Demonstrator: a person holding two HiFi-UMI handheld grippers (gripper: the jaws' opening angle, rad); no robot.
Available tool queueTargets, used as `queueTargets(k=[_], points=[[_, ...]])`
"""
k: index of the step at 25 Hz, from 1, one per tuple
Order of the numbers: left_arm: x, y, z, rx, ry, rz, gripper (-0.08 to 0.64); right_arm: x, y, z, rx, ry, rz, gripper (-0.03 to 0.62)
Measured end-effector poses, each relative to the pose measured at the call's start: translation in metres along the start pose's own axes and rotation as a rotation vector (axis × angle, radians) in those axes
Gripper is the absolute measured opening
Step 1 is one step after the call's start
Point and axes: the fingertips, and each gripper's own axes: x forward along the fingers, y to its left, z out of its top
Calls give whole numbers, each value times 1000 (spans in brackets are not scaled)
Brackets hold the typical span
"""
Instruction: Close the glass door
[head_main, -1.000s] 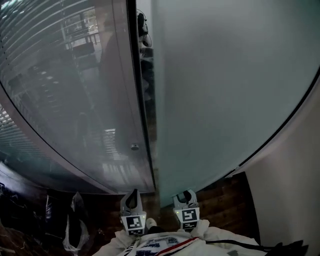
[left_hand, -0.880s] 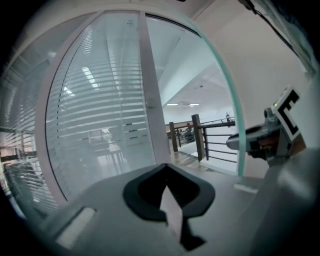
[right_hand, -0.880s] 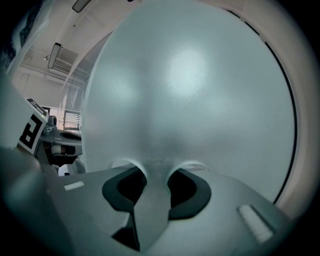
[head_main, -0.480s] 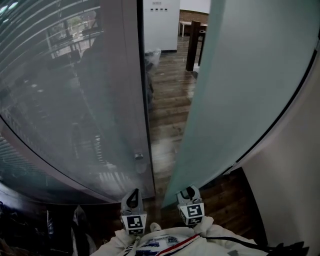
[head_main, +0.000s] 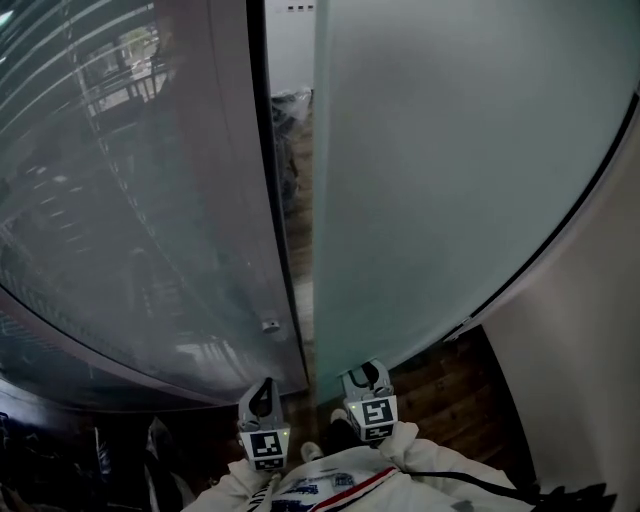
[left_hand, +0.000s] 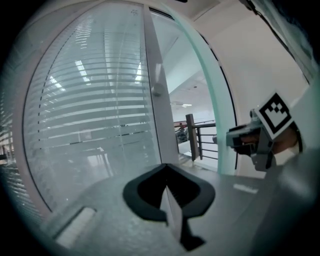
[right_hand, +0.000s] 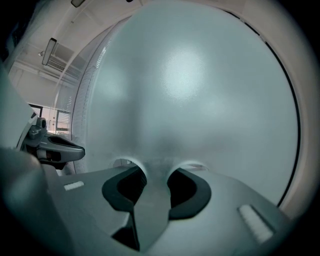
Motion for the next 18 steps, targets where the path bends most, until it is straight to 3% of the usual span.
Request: queueTargets(k=[18], points=[[48, 15, 12, 12, -5, 62, 2, 62, 0, 5, 4, 4, 26, 120]])
